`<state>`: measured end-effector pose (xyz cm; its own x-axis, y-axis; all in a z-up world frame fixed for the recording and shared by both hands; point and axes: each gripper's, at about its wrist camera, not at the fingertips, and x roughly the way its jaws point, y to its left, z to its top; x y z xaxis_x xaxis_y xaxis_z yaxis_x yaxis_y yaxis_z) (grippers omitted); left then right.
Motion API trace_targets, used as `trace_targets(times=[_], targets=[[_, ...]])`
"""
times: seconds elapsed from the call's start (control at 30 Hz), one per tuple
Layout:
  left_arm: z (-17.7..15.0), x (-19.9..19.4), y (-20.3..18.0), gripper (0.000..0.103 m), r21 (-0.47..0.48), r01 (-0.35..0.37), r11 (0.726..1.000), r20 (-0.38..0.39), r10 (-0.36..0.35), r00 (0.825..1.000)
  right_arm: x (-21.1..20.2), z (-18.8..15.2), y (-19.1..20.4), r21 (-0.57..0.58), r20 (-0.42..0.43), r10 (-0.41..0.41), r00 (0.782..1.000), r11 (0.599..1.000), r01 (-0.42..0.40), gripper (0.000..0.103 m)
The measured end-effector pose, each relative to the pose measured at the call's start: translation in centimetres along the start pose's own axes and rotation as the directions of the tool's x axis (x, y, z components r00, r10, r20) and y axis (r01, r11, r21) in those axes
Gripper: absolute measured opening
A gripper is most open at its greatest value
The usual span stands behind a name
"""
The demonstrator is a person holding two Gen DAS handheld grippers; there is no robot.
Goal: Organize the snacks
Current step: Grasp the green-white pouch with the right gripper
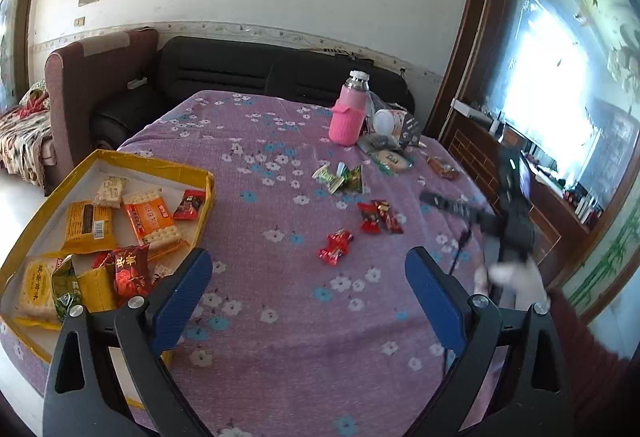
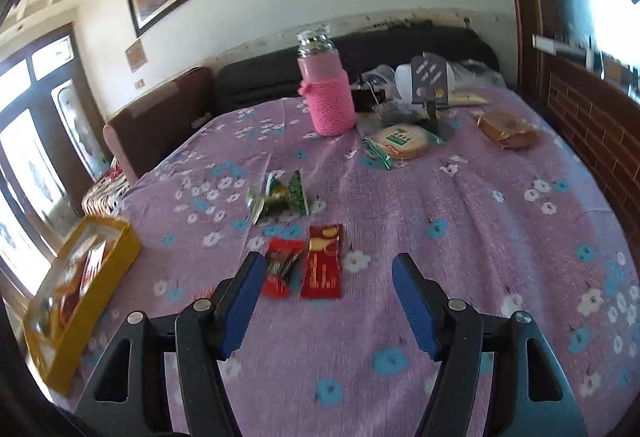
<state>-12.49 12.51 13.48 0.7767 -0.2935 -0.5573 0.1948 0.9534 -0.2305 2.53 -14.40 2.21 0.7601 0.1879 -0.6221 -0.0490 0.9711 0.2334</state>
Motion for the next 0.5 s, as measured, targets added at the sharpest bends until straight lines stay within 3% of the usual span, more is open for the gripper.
trace_targets(times=[0.13,0.37,0.4,0.47,0.5], targets=[[-0.9,0.3,2.7,0.098,-0.053,0.011,0.999,-0.014,-0.011,1.0,4.8,3.2,1.9,0.02,-0.073,0.051,0.996,0.999,-0.049,0.068],[-1.9,0.3,8.2,0.098,-0.16,-0.009,0.987,-0.044,0.002,0.999,16.8,8.2,4.4,0.057,-0.232,-0.136,0.963,0.987,0.153,0.063],[-1.9,0.3,8.6,0.098,-0.167,-0.012,0.986,-0.043,0.005,0.999,17.8,8.5,4.7,0.05,-0.248,-0.15,0.957,0.985,0.167,0.057],[-2.0,0.3,9.5,0.098,-0.181,-0.015,0.983,-0.038,0.009,0.999,19.6,8.2,5.7,0.034,-0.304,-0.14,0.942,0.987,0.158,0.034],[-2.1,0.3,9.8,0.098,-0.188,-0.012,0.982,-0.037,0.006,0.999,20.0,8.0,6.1,0.028,-0.323,-0.122,0.939,0.99,0.139,0.03]])
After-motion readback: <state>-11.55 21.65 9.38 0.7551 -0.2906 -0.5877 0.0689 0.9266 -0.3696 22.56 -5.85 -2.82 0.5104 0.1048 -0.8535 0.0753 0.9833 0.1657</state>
